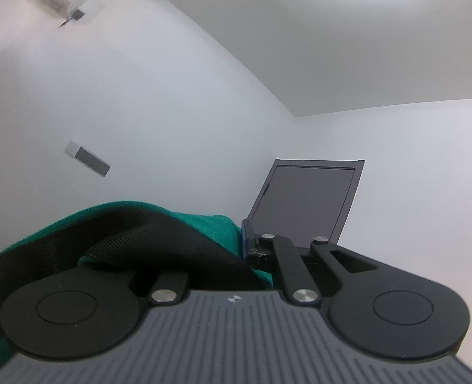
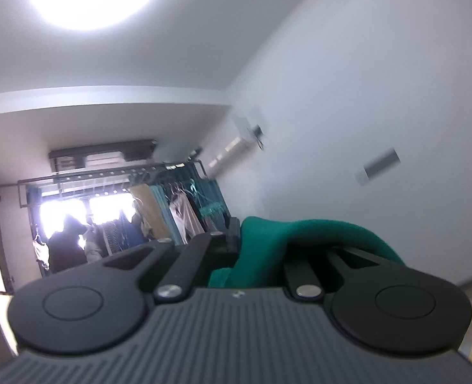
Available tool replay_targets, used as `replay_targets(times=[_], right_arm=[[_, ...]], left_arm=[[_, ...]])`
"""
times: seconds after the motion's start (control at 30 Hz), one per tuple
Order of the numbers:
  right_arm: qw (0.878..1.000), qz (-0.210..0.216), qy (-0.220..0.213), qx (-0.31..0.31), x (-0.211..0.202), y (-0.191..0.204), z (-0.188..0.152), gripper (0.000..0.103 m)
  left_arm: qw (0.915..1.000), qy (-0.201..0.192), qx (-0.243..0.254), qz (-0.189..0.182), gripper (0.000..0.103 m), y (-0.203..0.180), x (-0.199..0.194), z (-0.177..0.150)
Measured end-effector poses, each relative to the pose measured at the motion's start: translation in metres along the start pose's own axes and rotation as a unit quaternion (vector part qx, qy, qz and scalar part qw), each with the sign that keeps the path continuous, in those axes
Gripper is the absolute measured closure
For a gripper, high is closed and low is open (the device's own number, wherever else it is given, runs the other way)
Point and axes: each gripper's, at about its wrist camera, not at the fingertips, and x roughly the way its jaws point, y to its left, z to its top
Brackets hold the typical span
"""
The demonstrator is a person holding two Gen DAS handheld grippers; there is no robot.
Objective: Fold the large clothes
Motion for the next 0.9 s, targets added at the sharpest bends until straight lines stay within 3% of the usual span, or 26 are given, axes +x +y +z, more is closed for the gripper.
replay_targets(times=[0.13,0.27,0.37,0.53,0.73,0.9], right_arm=[[1.000,-0.019,0.001,-0.002,0.028,0.002,0.033,0.096],[0.998,-0.057,0.015,-0.022,0.043,-0.013,0.024,0.096],[0.995,-0.089,0.046,-0.011,0.057,-0.050,-0.008,0.096],[0.984,-0.143,0.104,0.007,0.084,-0.135,-0.090,0.096],[0.970,-0.180,0.160,0.015,0.143,-0.230,-0.184,0.096],[0.960,-0.203,0.189,0.051,0.195,-0.310,-0.256,0.094]], left_arm=[[0.9999,0.015,-0.002,0.000,0.093,0.001,0.028,0.031],[0.9986,0.046,-0.007,0.025,0.093,0.031,0.059,0.017],[0.9943,0.087,-0.034,0.051,0.093,0.088,0.091,-0.030],[0.9813,0.147,-0.067,0.105,0.093,0.195,0.140,-0.126],[0.9655,0.169,-0.122,0.156,0.093,0.334,0.201,-0.210],[0.9492,0.207,-0.130,0.198,0.093,0.435,0.256,-0.263]])
